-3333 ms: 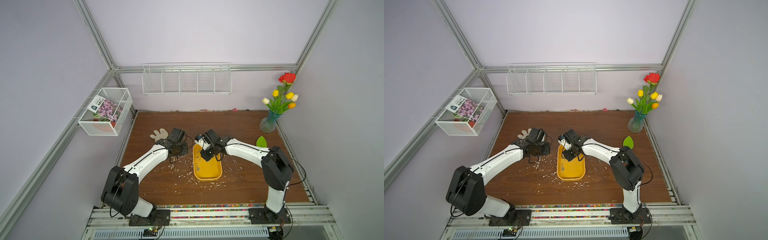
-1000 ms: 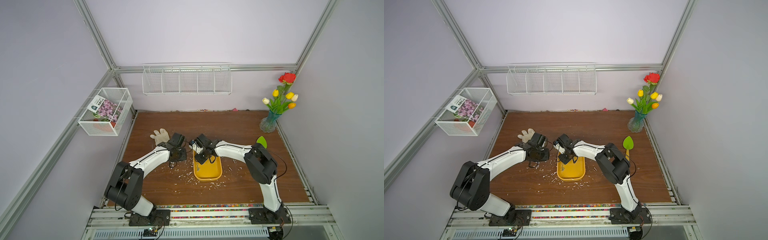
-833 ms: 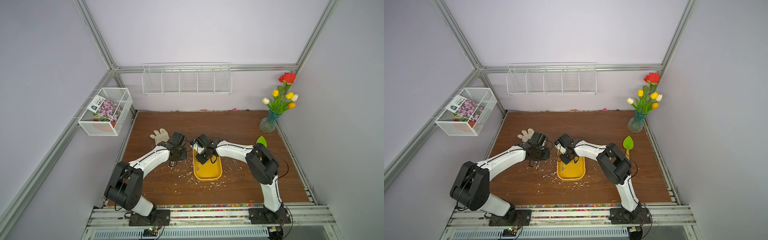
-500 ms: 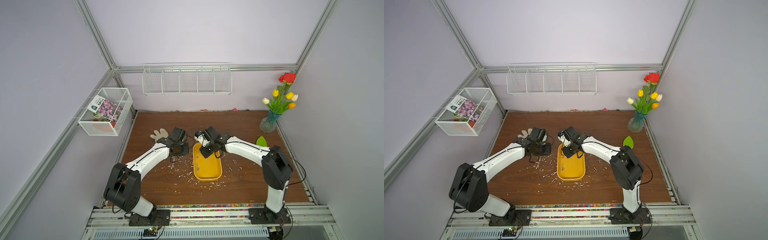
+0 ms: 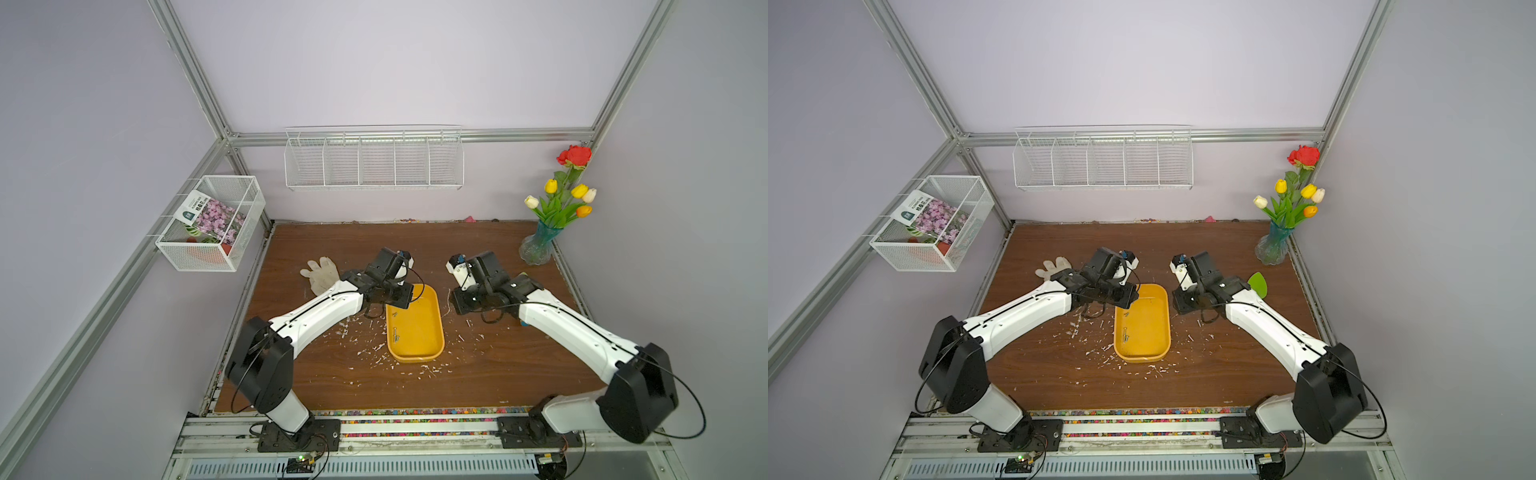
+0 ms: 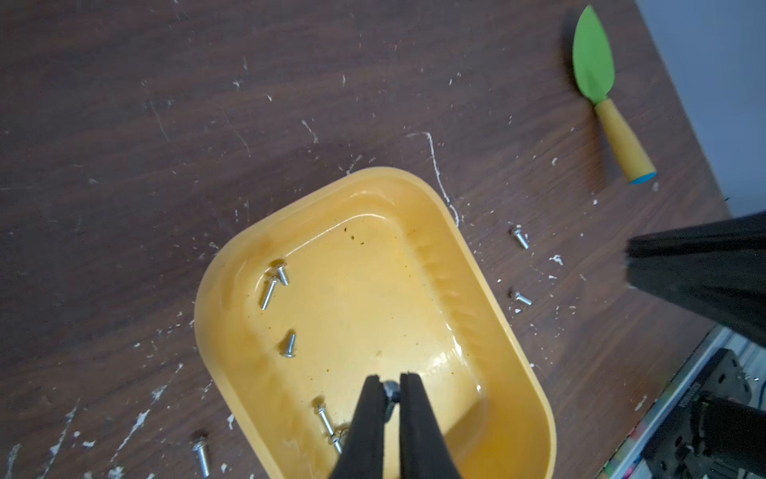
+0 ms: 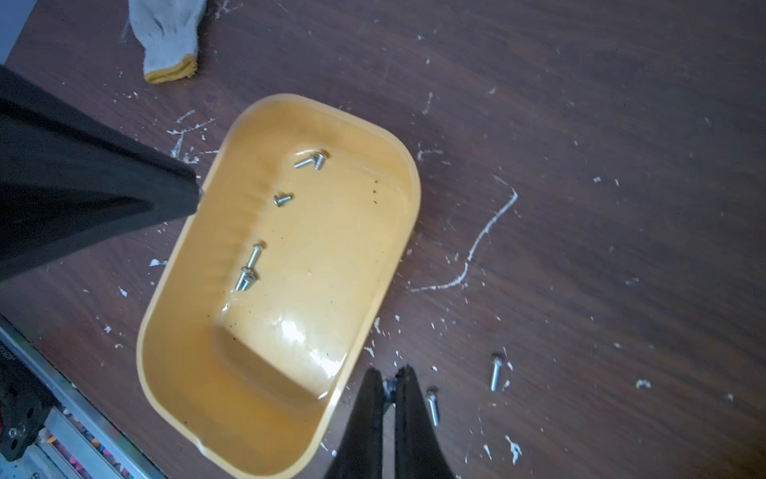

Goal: Take out the screws from the storage box
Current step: Place the screw at the center of the board.

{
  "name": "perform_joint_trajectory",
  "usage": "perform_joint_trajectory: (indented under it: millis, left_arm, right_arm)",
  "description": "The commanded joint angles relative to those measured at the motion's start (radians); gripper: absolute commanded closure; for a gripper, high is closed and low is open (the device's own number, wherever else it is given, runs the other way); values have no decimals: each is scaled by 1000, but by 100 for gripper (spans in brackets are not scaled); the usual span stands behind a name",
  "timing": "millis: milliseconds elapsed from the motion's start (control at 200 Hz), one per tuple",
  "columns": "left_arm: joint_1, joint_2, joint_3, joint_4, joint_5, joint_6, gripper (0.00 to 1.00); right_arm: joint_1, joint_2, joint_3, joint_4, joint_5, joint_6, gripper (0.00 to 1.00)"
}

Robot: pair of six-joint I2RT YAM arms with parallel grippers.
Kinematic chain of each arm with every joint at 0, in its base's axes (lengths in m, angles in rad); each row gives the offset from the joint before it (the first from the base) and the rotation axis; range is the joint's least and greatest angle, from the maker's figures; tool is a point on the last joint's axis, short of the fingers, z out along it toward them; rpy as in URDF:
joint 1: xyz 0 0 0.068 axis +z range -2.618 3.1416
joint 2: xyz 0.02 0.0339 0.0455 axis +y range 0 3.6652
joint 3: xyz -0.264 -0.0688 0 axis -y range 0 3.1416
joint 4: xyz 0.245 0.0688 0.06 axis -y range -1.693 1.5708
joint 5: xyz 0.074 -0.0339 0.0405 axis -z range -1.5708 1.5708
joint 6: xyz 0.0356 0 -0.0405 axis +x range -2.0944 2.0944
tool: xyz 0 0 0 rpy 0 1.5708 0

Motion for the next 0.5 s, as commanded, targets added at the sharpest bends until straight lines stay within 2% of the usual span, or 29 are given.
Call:
perform_joint_trajectory:
  millis: [0,160,330,495]
  left_arm:
    - [-13,63,54,-99,-33,65,92]
    - [-36,126,83,-133,-55,72,91]
    - [-60,197,112,-176,-62,53,89]
    - [-89,238,134,-294,-125,-49,89]
  right_arm:
    - [-26,-28,-87,-34,19,29,100]
    - [-39,0,-167,5,30,65,100]
    - [-42,83,-176,21,6,74,100]
    - [-43,143,-170,7,19,84,100]
